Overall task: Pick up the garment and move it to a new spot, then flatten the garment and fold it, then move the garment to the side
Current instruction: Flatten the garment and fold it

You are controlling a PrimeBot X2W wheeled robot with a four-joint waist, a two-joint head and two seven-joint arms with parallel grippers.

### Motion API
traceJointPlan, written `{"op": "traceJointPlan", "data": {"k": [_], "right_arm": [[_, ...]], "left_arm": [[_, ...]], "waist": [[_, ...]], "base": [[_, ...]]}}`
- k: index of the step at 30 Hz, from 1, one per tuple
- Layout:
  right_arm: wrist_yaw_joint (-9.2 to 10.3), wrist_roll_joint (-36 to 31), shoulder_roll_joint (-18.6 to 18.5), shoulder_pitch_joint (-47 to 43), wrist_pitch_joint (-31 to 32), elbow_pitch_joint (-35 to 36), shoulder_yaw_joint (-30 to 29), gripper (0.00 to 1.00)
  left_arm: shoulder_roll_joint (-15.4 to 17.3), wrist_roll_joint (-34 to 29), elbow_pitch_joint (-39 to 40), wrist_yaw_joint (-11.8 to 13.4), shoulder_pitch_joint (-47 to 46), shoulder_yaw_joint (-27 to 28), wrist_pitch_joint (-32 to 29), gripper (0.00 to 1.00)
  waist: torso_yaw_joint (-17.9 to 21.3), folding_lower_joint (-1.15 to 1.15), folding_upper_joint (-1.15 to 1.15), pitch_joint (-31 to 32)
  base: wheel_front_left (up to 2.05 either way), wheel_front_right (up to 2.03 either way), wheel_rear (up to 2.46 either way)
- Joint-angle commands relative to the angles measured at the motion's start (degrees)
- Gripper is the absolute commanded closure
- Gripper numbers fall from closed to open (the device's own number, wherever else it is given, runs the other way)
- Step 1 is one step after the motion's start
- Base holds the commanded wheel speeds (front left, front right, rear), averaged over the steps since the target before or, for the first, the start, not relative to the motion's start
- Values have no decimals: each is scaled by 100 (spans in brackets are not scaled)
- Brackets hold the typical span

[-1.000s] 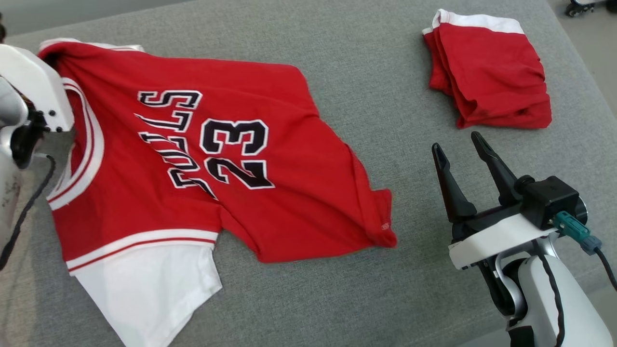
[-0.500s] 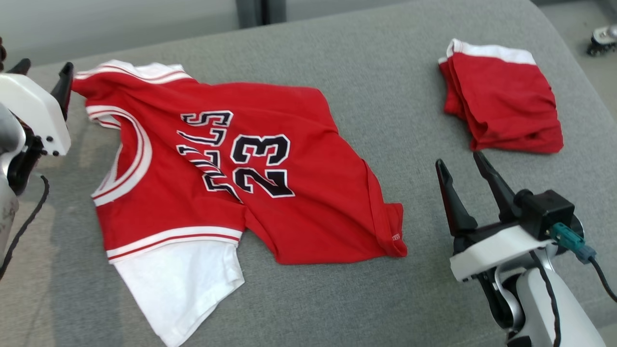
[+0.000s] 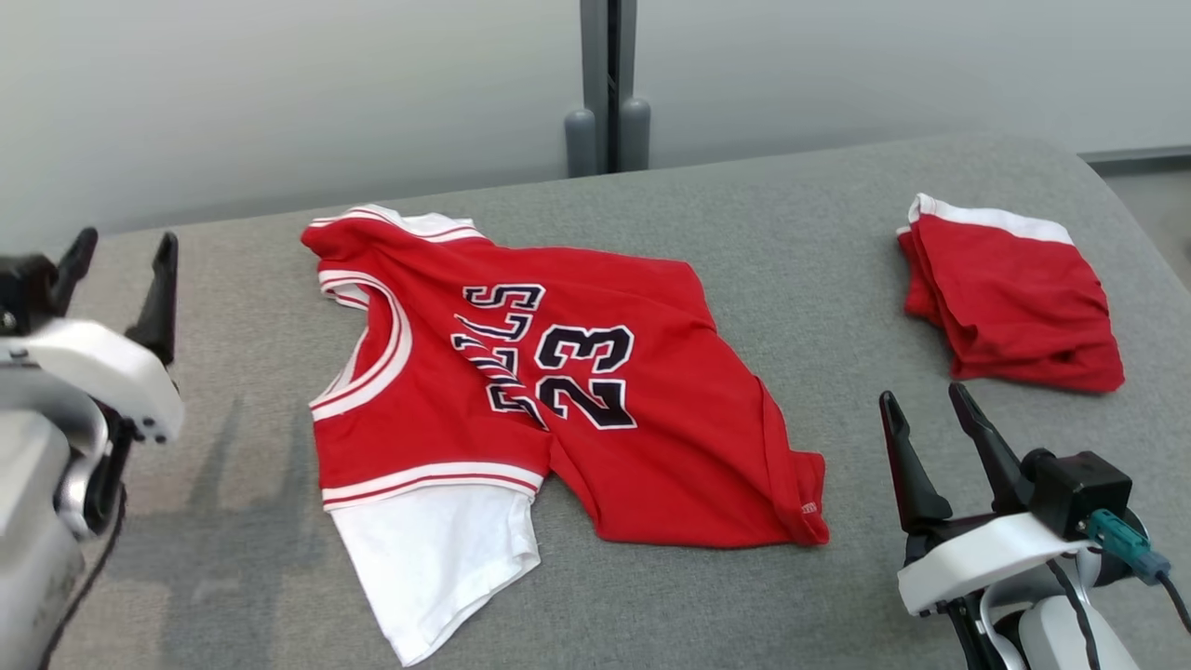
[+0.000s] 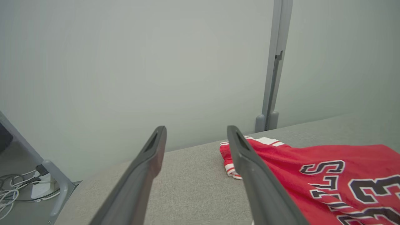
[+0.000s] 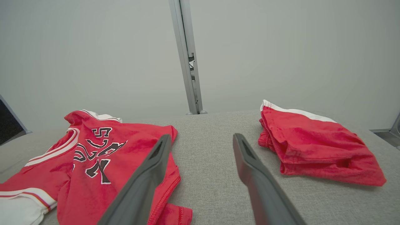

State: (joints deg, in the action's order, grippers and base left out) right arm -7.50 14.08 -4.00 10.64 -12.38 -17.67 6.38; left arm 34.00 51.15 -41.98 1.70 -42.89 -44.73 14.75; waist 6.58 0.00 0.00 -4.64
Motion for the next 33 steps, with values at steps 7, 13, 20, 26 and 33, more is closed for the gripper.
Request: {"op": "traceJointPlan", "data": {"k": [7, 13, 20, 26, 33], "right_arm": [[0, -31, 27, -198, -78, 17, -88, 0], [0, 36, 71, -251, -142, 56, -79, 0], [0, 15, 78, -327, -194, 124, -30, 0], [0, -21, 52, -306, -141, 155, 2, 0], [0, -20, 4, -211, -76, 200, 55, 0]], "left_arm": [[108, -284, 2236, 1275, 1790, 947, 47, 0], [-380, -1000, 3740, 2121, 3397, 1703, 47, 0], [-903, -1509, 4107, 1988, 4365, 1957, 49, 0], [-1225, -1192, 3806, 1410, 4570, 1890, -58, 0], [-1416, -601, 2977, 879, 4260, 1524, -1071, 0]], "waist": [[-181, 0, 0, 204], [-192, 0, 0, 362], [-268, 0, 0, 420], [-313, 0, 0, 369], [-275, 0, 0, 282]], "base": [[0, 0, 0], [0, 0, 0], [0, 0, 0], [0, 0, 0], [0, 0, 0]]}}
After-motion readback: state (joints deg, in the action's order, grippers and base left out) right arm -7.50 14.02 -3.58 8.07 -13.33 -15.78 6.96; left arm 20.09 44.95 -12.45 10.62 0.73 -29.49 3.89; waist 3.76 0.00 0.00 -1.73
